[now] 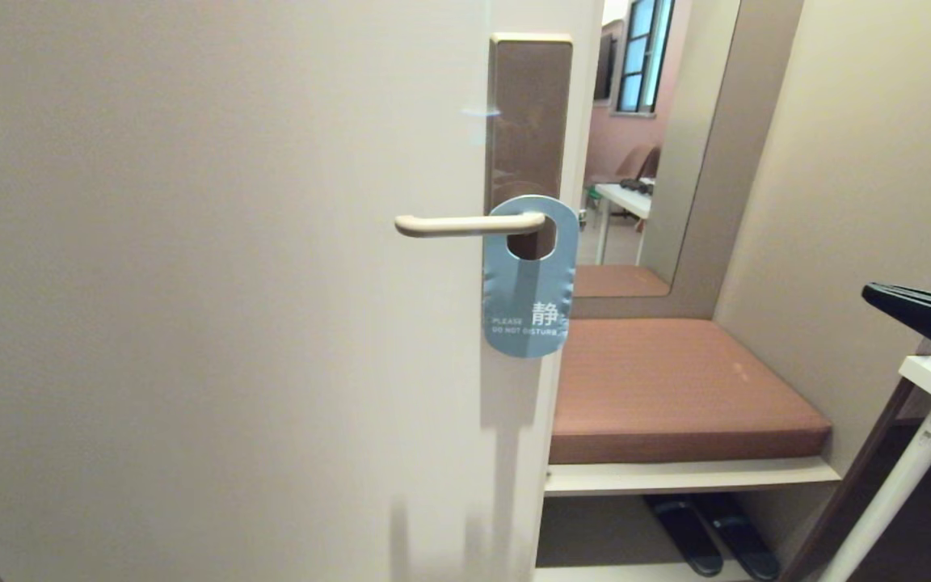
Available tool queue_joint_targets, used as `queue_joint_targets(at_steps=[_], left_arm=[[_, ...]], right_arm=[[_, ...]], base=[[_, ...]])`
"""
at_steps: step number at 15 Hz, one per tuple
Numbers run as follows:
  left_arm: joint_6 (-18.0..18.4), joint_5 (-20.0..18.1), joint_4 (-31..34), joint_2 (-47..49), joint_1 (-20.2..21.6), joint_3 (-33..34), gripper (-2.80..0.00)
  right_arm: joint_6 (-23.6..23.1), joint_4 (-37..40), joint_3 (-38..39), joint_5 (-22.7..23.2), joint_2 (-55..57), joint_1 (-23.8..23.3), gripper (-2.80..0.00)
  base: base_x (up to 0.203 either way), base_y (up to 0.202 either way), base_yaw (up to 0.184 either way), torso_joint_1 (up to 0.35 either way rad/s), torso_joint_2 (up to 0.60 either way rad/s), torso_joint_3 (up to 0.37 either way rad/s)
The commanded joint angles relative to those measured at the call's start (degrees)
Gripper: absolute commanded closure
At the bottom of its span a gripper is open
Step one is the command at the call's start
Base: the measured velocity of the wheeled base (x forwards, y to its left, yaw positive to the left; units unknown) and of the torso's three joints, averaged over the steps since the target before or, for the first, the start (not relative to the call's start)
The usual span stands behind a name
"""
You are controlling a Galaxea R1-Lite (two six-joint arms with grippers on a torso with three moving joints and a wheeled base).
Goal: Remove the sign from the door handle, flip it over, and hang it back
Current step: Take down the sign
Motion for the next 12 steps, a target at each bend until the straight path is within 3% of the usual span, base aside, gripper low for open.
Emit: queue_joint_targets(at_steps=[1, 12], left_arm=[[-0.02, 0.03, 0.01, 0.0, 0.05, 0.0, 0.0], [-0.02, 0.03, -0.01, 0.0, 0.05, 0.0, 0.0]], right_arm=[[-0.62, -4.25, -1.17, 3.86, 9.76, 0.02, 0.0], [-0.84, -24.55, -9.86, 34.91, 33.3, 0.19, 0.0]], base=[[0.0, 0.0, 0.0, 0.0, 0.0, 0.0], [0.0, 0.0, 0.0, 0.0, 0.0, 0.0]])
